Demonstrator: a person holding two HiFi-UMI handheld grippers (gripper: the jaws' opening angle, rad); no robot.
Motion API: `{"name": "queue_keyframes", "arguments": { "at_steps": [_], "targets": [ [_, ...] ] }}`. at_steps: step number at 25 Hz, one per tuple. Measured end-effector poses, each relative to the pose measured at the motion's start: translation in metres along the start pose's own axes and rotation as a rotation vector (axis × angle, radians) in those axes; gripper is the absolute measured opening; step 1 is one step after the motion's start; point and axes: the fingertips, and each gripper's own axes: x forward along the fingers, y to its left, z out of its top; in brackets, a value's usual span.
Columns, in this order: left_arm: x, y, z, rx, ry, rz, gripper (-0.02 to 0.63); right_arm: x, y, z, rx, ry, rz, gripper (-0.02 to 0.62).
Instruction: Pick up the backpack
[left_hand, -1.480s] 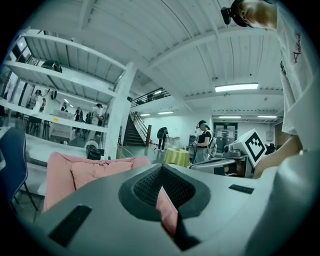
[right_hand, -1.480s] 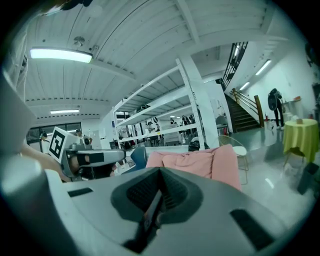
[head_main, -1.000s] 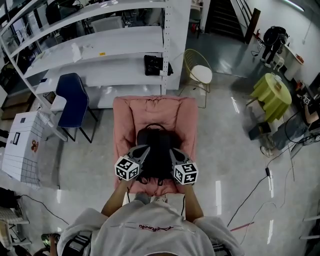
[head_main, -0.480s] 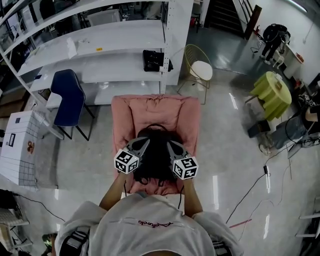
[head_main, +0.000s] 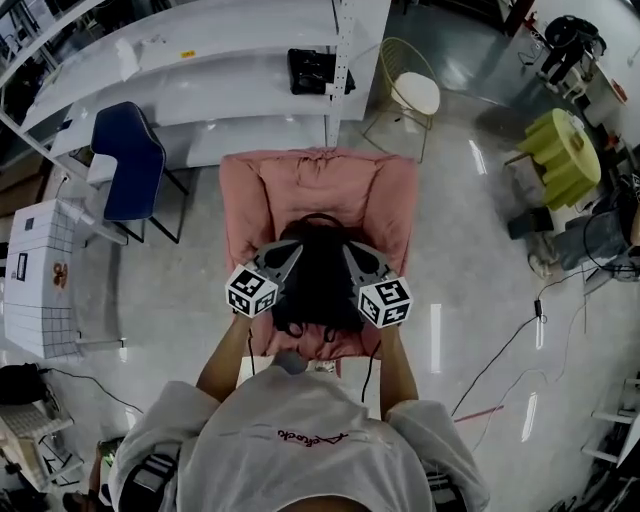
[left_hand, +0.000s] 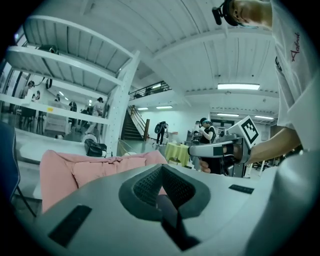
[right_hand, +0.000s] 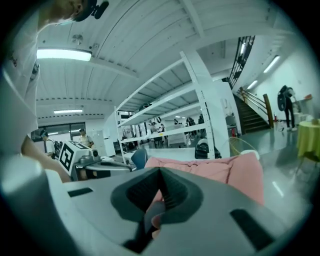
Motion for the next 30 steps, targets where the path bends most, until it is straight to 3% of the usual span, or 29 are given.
{"name": "queue_keyframes", "arguments": {
  "at_steps": [7, 17, 27, 28, 30],
  "targets": [
    [0.021, 0.039, -0.054, -0.081, 0.086, 0.013, 0.009, 0.031, -0.024, -0.054, 0.081, 0.111, -0.018, 0.018],
    [0.012, 0.068, -0.173, -0.244, 0.228, 0.058, 0.009, 0.033, -0.029, -0.182, 0.282, 0.287, -0.042, 0.018],
    [0.003, 0.093, -0.26, -0.327, 0.308, 0.113, 0.011, 0.034, -0.031, -0.262, 0.345, 0.392, 0.0, 0.021],
    [0.003, 0.094, -0.265, -0.334, 0.311, 0.109, 0.011, 0.034, -0.032, -0.268, 0.352, 0.399, 0.007, 0.026],
    [0.006, 0.097, -0.271, -0.355, 0.312, 0.094, 0.018, 0.032, -0.038, -0.278, 0.365, 0.408, 0.013, 0.12]
  ]
}}
